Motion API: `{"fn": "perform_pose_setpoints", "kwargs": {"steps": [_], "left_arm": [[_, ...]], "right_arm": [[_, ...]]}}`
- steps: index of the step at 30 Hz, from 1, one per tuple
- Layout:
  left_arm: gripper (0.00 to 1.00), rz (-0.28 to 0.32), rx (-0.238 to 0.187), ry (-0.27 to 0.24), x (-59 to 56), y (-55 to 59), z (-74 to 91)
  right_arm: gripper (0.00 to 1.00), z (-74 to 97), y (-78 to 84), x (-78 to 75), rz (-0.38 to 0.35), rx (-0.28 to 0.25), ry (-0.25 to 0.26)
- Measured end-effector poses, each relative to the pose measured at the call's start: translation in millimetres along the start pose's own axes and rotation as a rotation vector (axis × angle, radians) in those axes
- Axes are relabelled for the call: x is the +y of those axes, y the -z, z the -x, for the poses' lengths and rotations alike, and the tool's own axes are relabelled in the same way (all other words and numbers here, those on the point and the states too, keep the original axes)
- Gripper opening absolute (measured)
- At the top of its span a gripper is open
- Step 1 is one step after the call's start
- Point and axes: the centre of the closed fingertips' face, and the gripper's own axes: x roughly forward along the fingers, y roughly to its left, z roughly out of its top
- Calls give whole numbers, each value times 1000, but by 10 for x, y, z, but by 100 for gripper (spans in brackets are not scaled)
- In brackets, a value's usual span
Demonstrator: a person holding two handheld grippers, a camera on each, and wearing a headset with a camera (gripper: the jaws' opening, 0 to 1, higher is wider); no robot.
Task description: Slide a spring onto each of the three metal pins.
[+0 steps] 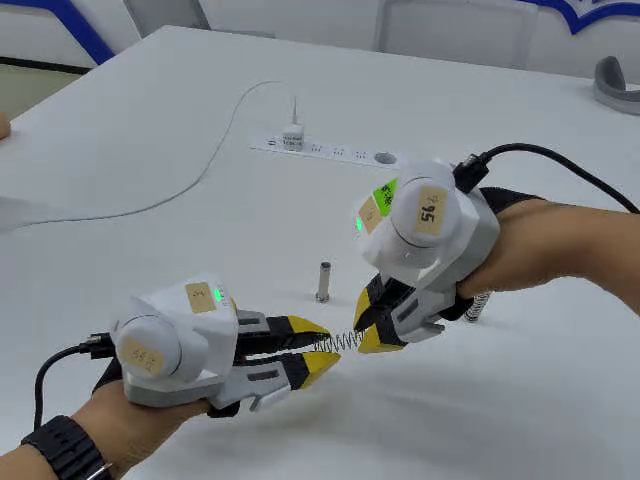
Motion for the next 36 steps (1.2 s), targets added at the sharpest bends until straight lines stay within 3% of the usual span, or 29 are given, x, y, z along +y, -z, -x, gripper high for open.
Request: {"fn": "perform_pose_setpoints", "kwargs": {"steps": [9, 22, 36], "left_arm": [[11, -16, 15, 15, -51, 36, -21], [11, -21, 8, 24, -73, -7, -43], [11, -24, 0, 25, -69, -29, -52]], "right_arm": [[12, 97, -182, 2, 20, -29, 2], [12, 141, -392, 29, 58, -44, 11], [15, 99, -349, 28, 19, -32, -5]]}}
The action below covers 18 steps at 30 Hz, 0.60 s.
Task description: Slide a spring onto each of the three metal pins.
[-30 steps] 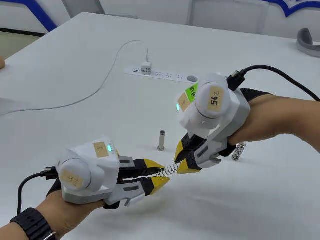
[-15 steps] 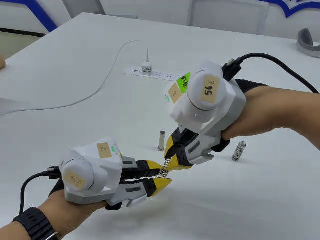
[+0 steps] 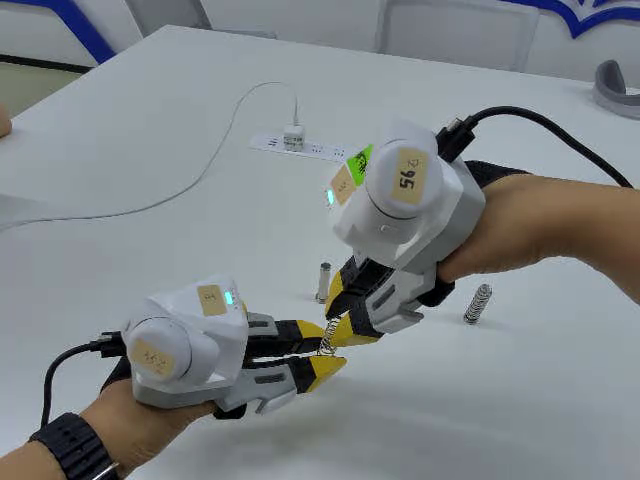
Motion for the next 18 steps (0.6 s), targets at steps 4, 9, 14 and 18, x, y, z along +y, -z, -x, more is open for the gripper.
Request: {"fn": "perform_pose_setpoints", "kwargs": {"steps": [4, 9, 14, 18], "left_arm": [[11, -1, -3, 0, 3, -12, -1], [11, -5, -11, -2, 9, -44, 3], [11, -9, -19, -2, 6, -76, 11], [11, -11, -24, -1, 3, -100, 8]], "right_arm": [[15, -32, 1, 5, -6, 0, -5], [15, -75, 11, 20, -14, 4, -17], [14, -80, 14, 19, -17, 2, -20], [13, -85, 26, 18, -19, 5, -21]]}}
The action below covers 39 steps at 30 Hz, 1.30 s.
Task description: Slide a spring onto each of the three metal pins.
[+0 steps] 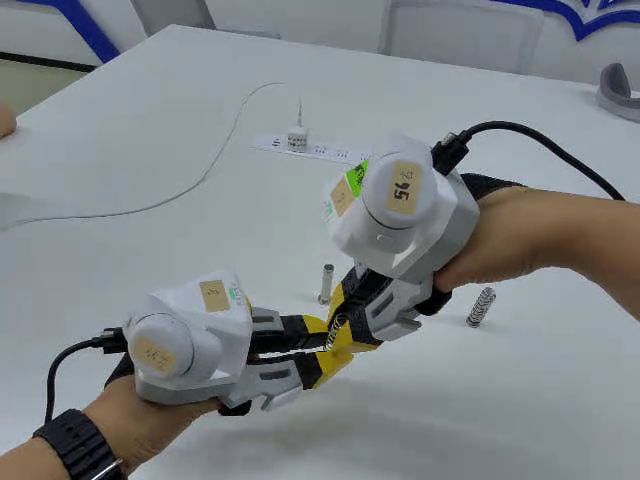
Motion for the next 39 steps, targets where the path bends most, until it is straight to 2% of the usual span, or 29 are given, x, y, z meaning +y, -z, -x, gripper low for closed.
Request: {"fn": "perform_pose_setpoints", "kwargs": {"steps": [8, 10, 14, 23, 28, 39], "left_arm": [[12, 3, -2, -12, 21, -4, 6], [14, 26, -4, -14, 28, -6, 9], [17, 33, -2, -17, 36, 16, 18], [29, 73, 16, -50, 113, 117, 83], [40, 101, 27, -78, 176, 156, 112], [50, 111, 40, -104, 249, 205, 139]], "right_arm": [[13, 3, -10, -17, -6, -6, 1], [13, 6, -15, -26, -7, -7, 1], [13, 9, -17, -32, -4, -7, 2], [13, 36, 7, -75, -9, 0, 12], [13, 54, 33, -112, -15, 4, 20], [13, 125, 96, -227, -24, 20, 46]]}}
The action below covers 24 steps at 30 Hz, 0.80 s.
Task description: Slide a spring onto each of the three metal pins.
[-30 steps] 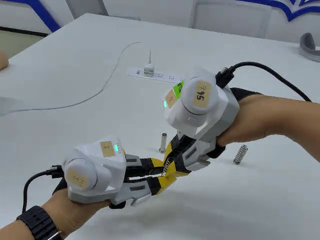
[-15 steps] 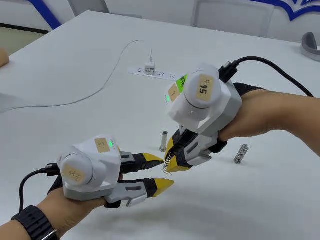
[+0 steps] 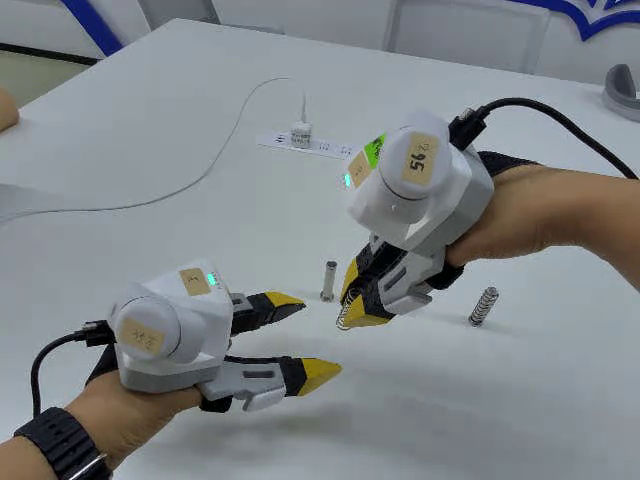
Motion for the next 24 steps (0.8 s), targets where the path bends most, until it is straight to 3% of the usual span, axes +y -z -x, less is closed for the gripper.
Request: {"fn": "perform_pose_setpoints", "kwargs": {"steps": [12, 19, 24], "left_arm": [[57, 16, 4, -7, 24, 7, -1], [59, 24, 10, -7, 27, 24, 1], [60, 27, 11, -8, 31, 30, 2]], "right_arm": [[13, 86, 32, -338, -18, 13, 46], [13, 82, 12, -476, -25, 23, 61], [13, 47, 30, -662, -29, 34, 73]]}}
